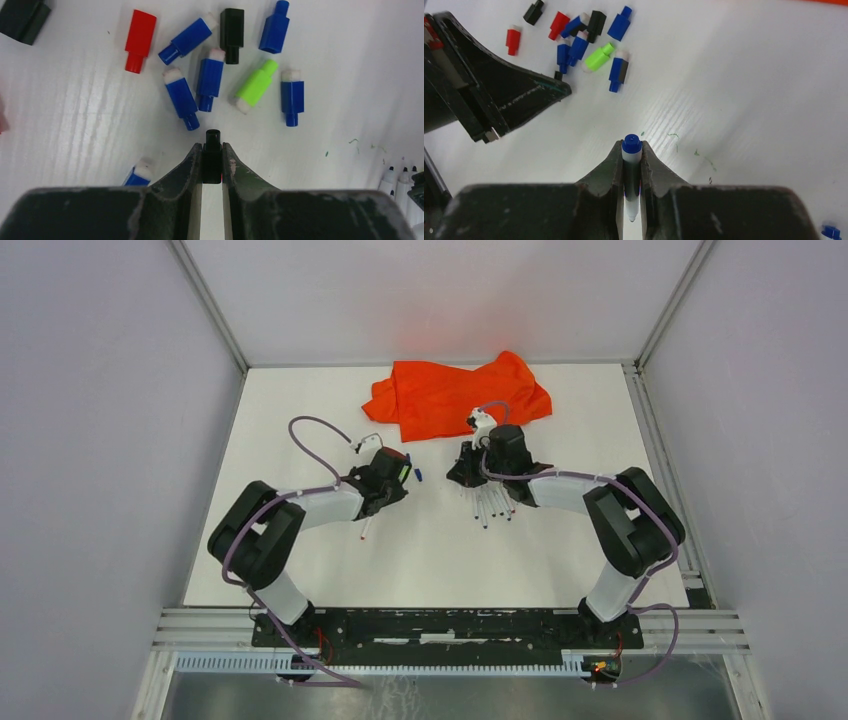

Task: Open the pen caps

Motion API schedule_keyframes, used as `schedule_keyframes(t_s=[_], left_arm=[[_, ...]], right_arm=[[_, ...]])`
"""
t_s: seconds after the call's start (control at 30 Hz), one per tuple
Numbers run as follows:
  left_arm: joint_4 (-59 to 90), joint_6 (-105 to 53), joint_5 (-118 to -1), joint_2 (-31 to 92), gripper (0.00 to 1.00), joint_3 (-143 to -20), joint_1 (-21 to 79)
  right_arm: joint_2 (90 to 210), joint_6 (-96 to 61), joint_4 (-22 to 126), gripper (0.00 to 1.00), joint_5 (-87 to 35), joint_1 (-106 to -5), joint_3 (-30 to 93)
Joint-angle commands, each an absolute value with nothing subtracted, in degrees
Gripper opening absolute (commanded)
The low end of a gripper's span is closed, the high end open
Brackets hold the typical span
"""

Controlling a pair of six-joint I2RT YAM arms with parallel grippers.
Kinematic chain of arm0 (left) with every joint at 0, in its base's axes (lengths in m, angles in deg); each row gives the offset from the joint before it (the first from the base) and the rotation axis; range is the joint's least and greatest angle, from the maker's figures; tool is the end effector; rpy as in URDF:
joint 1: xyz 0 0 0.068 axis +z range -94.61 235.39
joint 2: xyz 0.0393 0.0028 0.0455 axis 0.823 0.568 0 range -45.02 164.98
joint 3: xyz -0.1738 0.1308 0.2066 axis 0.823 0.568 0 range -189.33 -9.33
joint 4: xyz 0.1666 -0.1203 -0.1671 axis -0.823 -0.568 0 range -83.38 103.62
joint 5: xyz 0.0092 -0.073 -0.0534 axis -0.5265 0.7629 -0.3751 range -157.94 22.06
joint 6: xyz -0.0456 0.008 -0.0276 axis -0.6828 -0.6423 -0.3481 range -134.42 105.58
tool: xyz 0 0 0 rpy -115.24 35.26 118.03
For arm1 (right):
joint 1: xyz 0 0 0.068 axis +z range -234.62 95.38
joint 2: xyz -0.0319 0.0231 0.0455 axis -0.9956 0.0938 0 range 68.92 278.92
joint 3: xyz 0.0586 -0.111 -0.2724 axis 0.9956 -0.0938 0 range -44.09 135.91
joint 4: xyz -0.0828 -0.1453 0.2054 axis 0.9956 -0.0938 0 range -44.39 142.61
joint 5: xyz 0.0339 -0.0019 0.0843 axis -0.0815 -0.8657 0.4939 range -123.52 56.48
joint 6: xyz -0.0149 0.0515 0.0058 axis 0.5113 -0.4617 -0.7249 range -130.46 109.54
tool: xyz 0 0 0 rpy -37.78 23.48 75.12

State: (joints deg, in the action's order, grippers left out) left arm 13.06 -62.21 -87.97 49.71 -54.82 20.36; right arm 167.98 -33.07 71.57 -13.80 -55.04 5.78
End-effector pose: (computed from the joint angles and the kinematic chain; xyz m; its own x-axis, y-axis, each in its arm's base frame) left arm 0.2702 -0.1743 0.1733 -0.6856 -0.3692 -0.6274 -0.2226 0.9269 -0.3022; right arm 0.3130 0.1915 0.1987 -0.6803 0.0300 -0.7323 -0.4947 0.7184 0.4890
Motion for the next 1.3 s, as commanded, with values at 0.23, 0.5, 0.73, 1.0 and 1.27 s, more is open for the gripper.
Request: schedule_keyframes(t_s=[0.23, 0.5, 0.73, 1.0, 1.27], left_arm=[[11.2, -62.0, -91.5, 51.4, 0.38, -57.0, 22.3], [11.8, -62.1, -90.2, 50.5, 0.52, -57.3, 22.5], [10.1, -61.6, -90.2, 46.5, 0.57, -57.7, 22.5], [7.6, -61.5, -91.0, 42.0, 0.59, -57.8, 22.6], [2.9, -62.2, -94.3, 34.9, 0.62, -54.9, 22.5]], right_arm=[[168.1, -29.6, 68.5, 0.0, -20.7, -53.0, 0.9], [167.6, -28.6, 67.8, 0.11, -24.9, -52.4, -1.3], [168.0, -28.3, 67.4, 0.24, -26.3, -52.3, -1.1], [166.7, -27.3, 66.7, 0.3, -28.7, -52.3, -1.3], [162.4, -25.3, 65.9, 0.32, -31.1, -52.3, -0.6]])
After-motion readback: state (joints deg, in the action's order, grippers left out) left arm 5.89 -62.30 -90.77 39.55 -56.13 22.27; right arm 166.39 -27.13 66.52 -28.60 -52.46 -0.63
